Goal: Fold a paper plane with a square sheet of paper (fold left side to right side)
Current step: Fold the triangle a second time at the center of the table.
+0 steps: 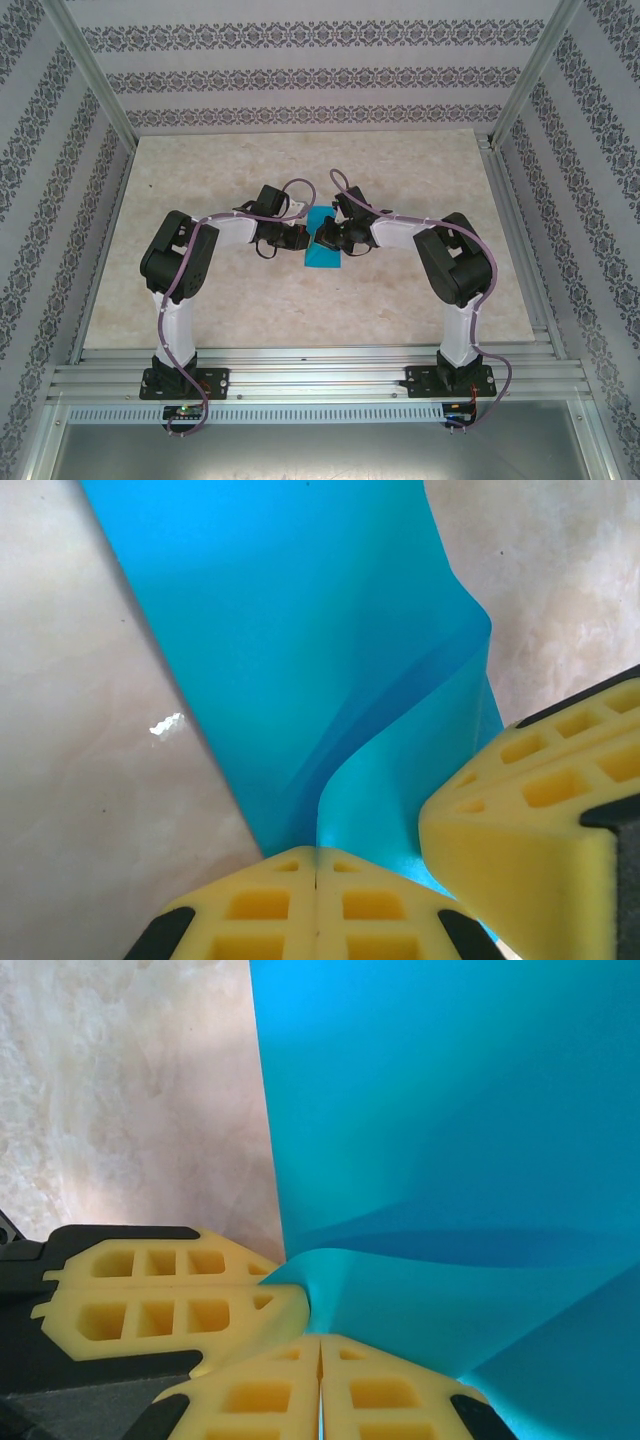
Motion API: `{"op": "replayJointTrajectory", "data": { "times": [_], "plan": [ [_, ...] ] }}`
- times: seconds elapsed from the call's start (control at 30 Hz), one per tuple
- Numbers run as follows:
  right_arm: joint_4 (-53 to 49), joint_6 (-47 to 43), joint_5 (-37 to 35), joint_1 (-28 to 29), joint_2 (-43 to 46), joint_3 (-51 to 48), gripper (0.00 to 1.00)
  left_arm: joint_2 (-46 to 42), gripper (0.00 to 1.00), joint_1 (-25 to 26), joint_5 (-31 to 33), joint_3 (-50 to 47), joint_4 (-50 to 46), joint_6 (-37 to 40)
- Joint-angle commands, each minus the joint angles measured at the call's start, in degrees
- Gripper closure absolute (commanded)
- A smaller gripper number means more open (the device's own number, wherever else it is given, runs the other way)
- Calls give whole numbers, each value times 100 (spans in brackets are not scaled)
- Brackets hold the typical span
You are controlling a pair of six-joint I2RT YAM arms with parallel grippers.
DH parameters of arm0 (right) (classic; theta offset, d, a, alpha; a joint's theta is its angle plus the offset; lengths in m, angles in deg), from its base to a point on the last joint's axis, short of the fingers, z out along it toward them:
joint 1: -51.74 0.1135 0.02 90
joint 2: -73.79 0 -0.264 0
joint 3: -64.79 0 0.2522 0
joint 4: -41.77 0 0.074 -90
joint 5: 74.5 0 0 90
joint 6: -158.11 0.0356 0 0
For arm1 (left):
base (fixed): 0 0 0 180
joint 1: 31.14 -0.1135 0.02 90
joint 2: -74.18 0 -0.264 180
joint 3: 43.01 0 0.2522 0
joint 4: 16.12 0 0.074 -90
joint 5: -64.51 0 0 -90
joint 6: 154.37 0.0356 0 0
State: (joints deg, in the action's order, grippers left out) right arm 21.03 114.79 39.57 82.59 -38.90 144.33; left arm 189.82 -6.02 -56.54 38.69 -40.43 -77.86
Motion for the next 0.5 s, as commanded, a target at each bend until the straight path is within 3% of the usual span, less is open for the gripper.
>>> {"op": "replayJointTrajectory", "data": {
  "times": [0.0, 0.47],
  "plan": [
    [242, 33, -70, -27, -157, -108, 92, 213, 95, -71, 55, 79, 34, -3],
    [426, 92, -79, -36, -210, -231, 92, 241, 97, -76, 156, 105, 121, -137]
  ]
}}
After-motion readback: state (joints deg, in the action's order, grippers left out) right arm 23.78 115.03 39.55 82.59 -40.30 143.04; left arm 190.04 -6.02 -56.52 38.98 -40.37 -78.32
